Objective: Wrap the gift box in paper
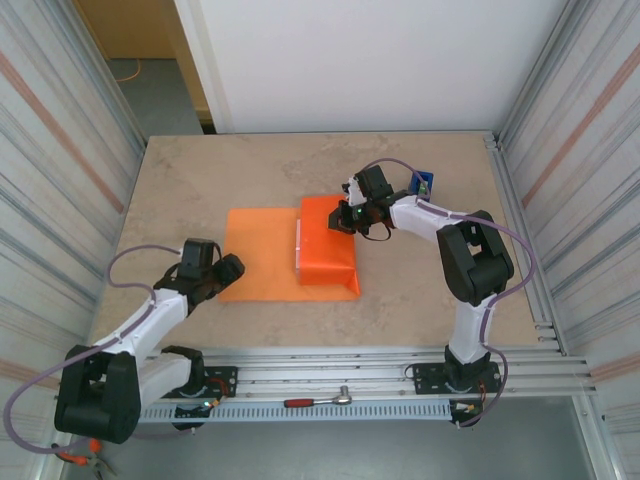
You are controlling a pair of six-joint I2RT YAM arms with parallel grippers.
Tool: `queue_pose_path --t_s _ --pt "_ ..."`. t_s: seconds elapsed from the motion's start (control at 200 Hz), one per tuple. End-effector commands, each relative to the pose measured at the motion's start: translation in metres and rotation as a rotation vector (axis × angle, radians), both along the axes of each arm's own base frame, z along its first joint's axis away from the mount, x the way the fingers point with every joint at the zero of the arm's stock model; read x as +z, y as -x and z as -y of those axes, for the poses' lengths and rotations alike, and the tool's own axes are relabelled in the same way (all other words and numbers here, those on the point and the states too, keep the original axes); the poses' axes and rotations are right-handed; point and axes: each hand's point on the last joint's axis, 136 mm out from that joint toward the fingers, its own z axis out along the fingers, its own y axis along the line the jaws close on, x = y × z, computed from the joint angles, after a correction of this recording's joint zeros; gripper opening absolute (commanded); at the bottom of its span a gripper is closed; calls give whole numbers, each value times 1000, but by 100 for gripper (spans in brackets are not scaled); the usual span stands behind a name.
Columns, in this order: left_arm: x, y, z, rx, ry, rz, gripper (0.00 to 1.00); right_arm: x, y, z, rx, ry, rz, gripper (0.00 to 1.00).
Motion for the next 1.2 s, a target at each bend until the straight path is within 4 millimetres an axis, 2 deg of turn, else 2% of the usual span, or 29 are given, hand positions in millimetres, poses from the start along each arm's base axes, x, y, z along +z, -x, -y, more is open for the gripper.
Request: queue_pose_path --t_s 0.0,0.215,0.371,0.661,0.802,0.987,1.082,1.198 --pt "-10 9 -13 42 -46 -34 72 -39 18 21 -17 109 -95 0" --pt "-20 4 -3 -14 -25 -49 75 -39 17 20 -18 108 -96 0" --pt "-22 -8 22 -131 47 -34 75 -39 17 20 -19 106 -98 0" --pt "8 -30 56 -224 129 124 74 -40 17 20 -20 107 -99 0" --pt "21 -40 65 -249 148 189 75 -40 16 19 -20 104 -100 0" --pt "37 -63 76 -331 121 259 77 -40 16 20 -19 104 -99 0" --pt "44 -76 77 -361 101 271 77 -40 16 20 -20 105 -99 0" --pt "52 -86 66 -358 105 269 77 -40 17 20 -20 105 -100 0"
